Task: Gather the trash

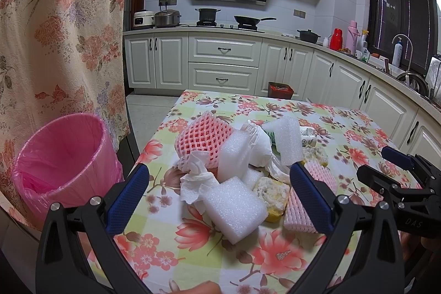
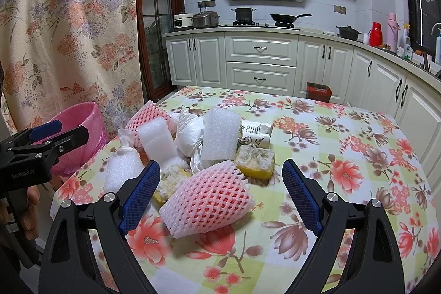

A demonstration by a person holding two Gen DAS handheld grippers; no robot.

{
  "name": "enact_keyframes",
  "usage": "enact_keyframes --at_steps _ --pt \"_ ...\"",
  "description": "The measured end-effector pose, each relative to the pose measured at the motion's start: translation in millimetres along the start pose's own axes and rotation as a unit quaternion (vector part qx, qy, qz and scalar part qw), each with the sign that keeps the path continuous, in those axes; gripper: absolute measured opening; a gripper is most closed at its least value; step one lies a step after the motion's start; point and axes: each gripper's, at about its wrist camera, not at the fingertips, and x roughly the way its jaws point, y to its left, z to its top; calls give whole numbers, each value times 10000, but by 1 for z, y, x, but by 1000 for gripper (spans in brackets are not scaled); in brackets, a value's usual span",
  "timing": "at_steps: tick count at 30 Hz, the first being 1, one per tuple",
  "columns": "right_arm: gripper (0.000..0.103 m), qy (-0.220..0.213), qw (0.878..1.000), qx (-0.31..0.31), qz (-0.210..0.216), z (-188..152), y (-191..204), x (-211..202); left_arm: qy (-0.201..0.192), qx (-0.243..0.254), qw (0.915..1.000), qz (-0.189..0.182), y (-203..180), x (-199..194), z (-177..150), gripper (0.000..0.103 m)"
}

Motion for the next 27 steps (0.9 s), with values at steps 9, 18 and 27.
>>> enact_keyframes --at_steps 9,18,27 --pt "85 -2 10000 -3 -6 0 0 0 -11 10 10000 3 -1 0 -2 99" --pt "85 -3 10000 -3 -8 0 0 0 -14 9 10000 7 -1 0 -2 99" --pt "85 -2 10000 -3 -5 0 0 0 -17 9 10000 3 -1 0 -2 99"
